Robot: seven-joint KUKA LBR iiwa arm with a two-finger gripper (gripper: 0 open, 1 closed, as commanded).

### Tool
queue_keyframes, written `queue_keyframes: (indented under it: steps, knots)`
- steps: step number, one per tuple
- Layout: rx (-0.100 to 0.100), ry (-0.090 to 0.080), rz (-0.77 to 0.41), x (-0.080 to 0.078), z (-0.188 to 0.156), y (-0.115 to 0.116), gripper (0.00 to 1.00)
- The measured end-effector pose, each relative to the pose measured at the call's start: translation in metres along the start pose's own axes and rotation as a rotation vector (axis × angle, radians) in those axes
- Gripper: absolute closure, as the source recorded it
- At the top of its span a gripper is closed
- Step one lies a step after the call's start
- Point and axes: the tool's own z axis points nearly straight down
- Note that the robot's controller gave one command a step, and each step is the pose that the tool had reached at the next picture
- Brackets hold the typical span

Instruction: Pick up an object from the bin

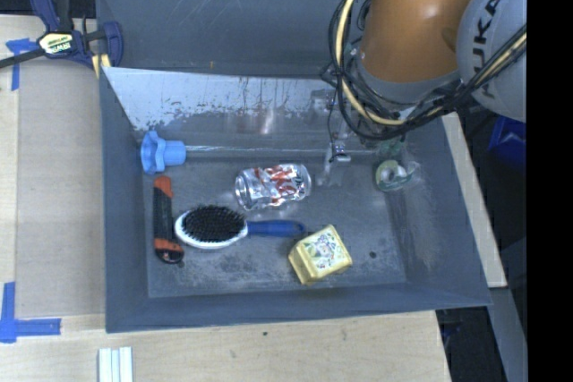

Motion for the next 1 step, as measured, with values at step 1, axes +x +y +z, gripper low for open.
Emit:
queue_keyframes:
  steps: [1]
  knots:
    - [0.000, 0.000, 0.000, 0.0000, 0.0000, 0.0000, 0.00]
